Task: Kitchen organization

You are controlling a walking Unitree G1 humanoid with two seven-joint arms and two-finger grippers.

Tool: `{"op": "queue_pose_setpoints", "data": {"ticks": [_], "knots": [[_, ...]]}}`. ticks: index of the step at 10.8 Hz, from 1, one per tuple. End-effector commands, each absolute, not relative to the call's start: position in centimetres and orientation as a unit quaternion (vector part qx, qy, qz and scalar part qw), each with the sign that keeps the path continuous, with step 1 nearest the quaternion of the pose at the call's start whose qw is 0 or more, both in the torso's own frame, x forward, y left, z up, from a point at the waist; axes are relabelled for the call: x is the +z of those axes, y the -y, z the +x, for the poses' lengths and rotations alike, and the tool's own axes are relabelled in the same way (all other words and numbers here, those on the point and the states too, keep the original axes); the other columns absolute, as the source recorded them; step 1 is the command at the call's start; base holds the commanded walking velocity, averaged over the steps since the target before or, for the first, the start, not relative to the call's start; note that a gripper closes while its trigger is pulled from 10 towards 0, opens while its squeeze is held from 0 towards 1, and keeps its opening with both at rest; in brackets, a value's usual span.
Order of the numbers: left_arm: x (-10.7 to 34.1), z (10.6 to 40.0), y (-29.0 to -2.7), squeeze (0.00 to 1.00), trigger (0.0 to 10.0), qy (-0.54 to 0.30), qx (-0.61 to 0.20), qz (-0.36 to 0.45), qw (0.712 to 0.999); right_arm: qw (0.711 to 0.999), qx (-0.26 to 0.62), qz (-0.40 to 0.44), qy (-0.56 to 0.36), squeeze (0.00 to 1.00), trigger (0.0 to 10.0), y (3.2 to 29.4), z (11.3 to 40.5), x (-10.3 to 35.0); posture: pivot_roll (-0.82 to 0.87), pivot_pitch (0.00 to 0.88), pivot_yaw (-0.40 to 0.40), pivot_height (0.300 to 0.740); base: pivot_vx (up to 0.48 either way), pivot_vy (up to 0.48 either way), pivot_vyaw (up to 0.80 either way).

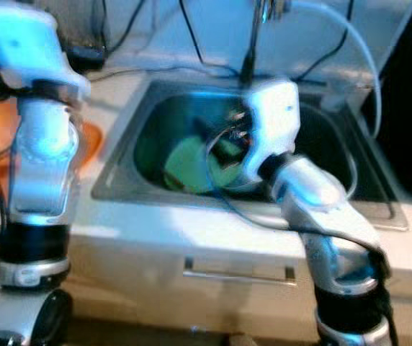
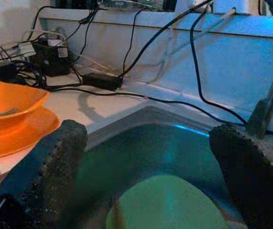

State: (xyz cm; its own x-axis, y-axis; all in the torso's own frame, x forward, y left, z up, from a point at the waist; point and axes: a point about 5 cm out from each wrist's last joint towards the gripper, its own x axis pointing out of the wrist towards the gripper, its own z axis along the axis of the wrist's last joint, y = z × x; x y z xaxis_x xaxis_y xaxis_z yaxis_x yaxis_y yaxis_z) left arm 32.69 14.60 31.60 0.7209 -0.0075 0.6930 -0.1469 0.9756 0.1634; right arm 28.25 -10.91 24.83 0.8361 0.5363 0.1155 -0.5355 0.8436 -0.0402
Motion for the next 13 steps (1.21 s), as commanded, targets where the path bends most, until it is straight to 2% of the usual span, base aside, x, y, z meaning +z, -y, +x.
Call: {"op": "queue_pose_setpoints", "data": {"ticks": [1, 4, 7, 11, 13], "knots": [[31.9, 32.4, -15.4, 0.0, 10.0, 0.378, 0.051, 0.107, 0.918, 0.954, 0.29, -0.005, 0.073, 0.0, 10.0, 10.4, 28.0, 25.3, -0.05, 0.06, -0.004, 0.74, 0.0, 0.0, 0.0], [31.6, 32.6, -15.5, 0.0, 10.0, 0.372, 0.053, 0.117, 0.919, 0.954, 0.29, -0.004, 0.07, 0.0, 10.0, 10.4, 28.0, 25.2, -0.05, 0.062, -0.001, 0.74, 0.0, 0.0, 0.0], [29.7, 33.1, -17.5, 0.0, 10.0, 0.326, 0.128, 0.159, 0.923, 0.948, 0.314, 0.013, 0.061, 0.0, 10.0, 10.0, 27.7, 25.1, -0.05, 0.065, 0.0, 0.74, 0.0, 0.0, 0.0], [28.1, 33.4, -17.4, 0.0, 10.0, 0.304, 0.13, 0.154, 0.931, 0.943, 0.329, 0.01, 0.054, 0.0, 10.0, 9.8, 27.3, 24.8, -0.05, 0.066, 0.004, 0.74, 0.0, 0.0, 0.0], [27.2, 33.5, -18.2, 0.0, 10.0, 0.283, 0.151, 0.164, 0.933, 0.94, 0.337, 0.011, 0.051, 0.0, 10.0, 9.6, 27.1, 24.7, -0.04, 0.069, 0.002, 0.74, 0.0, 0.0, 0.0]]}}
